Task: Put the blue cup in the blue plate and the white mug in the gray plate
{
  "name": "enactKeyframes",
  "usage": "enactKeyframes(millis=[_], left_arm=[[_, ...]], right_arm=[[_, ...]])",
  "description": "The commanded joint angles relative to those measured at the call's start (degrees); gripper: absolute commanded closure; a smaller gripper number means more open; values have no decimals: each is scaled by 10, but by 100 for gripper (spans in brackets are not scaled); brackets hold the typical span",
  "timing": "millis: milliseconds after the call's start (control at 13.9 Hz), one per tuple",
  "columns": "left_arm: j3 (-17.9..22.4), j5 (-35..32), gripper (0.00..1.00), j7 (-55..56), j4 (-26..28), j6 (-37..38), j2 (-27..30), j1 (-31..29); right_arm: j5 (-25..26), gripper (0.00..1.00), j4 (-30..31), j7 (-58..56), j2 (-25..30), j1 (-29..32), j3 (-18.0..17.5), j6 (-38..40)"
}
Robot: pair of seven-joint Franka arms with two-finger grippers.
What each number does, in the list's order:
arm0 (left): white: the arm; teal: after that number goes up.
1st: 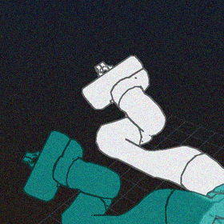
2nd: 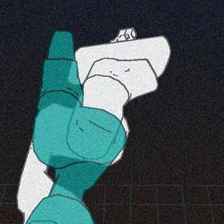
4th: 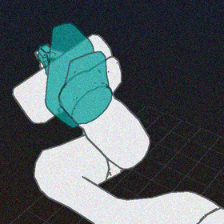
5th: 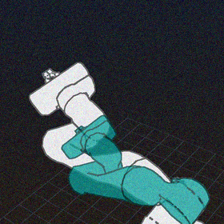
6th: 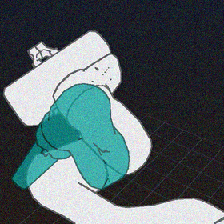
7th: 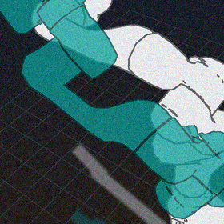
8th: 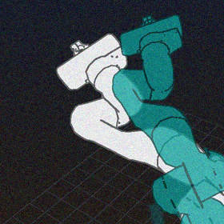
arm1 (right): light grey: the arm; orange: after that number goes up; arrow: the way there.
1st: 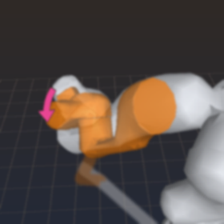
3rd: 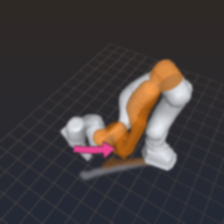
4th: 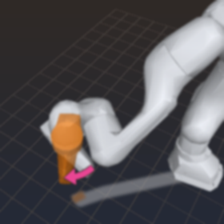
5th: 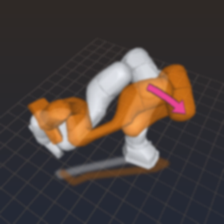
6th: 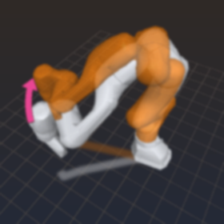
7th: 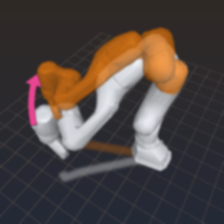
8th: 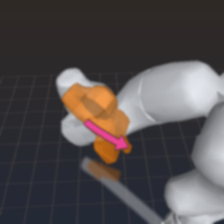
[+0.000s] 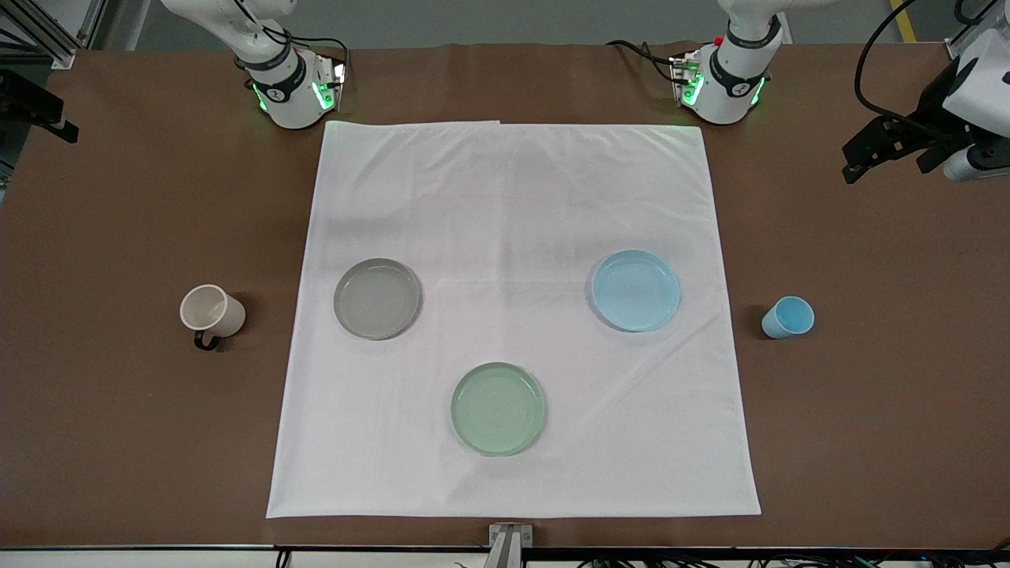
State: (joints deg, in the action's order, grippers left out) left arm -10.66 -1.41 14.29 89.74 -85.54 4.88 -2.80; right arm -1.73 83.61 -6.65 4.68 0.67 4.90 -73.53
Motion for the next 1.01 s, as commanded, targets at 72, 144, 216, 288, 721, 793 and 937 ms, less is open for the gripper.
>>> enactKeyframes(millis=[72, 144, 216, 288, 721, 793, 937], left_arm=[[-1, -3, 0, -9, -11, 3, -3, 0], [-1, -6, 0, -9, -11, 3, -4, -2], [0, -8, 0, -14, -11, 3, -4, -4], [0, -10, 0, -26, -10, 3, -7, -5], [6, -12, 0, -64, 104, -93, -30, -54], [5, -12, 0, -64, 129, -118, -30, -63], [6, -12, 0, -64, 172, -163, -31, -67]], right_arm=[[-11, 0, 0, 11, 2, 4, -2, 2], [-11, 0, 0, 11, 2, 5, -2, 1], [-9, 0, 0, 11, 2, 5, -2, 1], [-8, 0, -1, 10, 2, 5, -2, 1], [1, 0, -5, 4, -37, 7, -1, -38], [2, 0, -1, 3, -56, 8, -1, -76], [0, 0, -1, 4, -123, 18, -1, -142]])
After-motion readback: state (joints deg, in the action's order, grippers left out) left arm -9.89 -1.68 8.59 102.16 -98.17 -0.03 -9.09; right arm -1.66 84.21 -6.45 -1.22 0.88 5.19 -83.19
